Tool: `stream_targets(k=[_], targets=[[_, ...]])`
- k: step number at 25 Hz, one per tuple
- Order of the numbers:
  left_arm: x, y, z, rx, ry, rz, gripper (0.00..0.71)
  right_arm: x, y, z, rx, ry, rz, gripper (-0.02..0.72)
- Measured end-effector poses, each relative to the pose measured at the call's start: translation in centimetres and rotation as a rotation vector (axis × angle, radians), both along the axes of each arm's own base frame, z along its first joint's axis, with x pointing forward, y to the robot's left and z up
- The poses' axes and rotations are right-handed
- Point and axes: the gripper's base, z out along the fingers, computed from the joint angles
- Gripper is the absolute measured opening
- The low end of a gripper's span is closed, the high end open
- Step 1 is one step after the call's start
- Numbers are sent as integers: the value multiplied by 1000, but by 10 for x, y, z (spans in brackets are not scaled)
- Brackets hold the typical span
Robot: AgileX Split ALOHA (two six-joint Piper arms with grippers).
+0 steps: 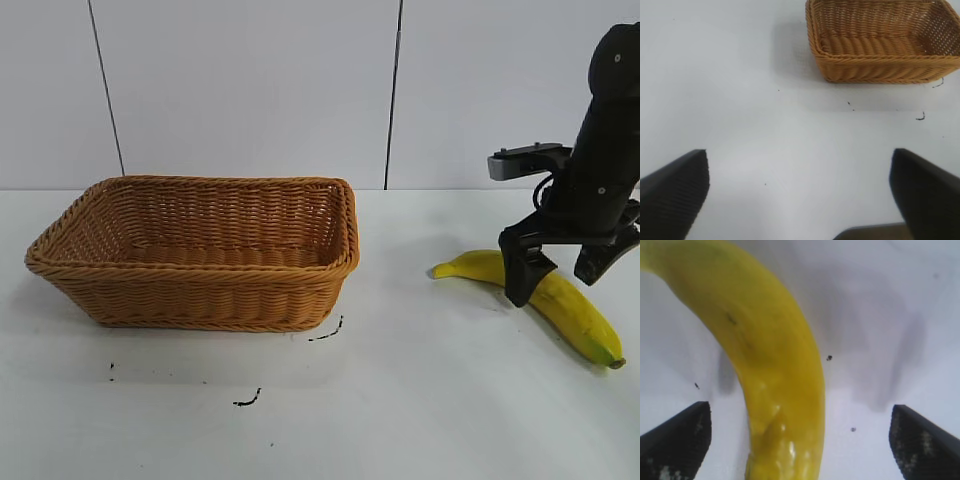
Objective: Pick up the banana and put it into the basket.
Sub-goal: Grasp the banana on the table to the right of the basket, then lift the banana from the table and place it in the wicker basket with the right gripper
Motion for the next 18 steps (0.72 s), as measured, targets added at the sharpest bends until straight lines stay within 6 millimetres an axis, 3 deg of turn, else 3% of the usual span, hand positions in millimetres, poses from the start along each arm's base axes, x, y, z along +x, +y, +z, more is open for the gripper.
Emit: stream_targets(k=[2,4,10,18], targets=[[0,0,0,0,0,0,695,0,0,0,0,0,-3,498],[0,0,0,0,0,0,695,0,0,0,0,0,-11,312],[0,0,0,0,0,0,695,0,0,11,-2,-19,-19,318],[0,0,0,0,0,0,695,-13,0,89,9,-120,-21,318]])
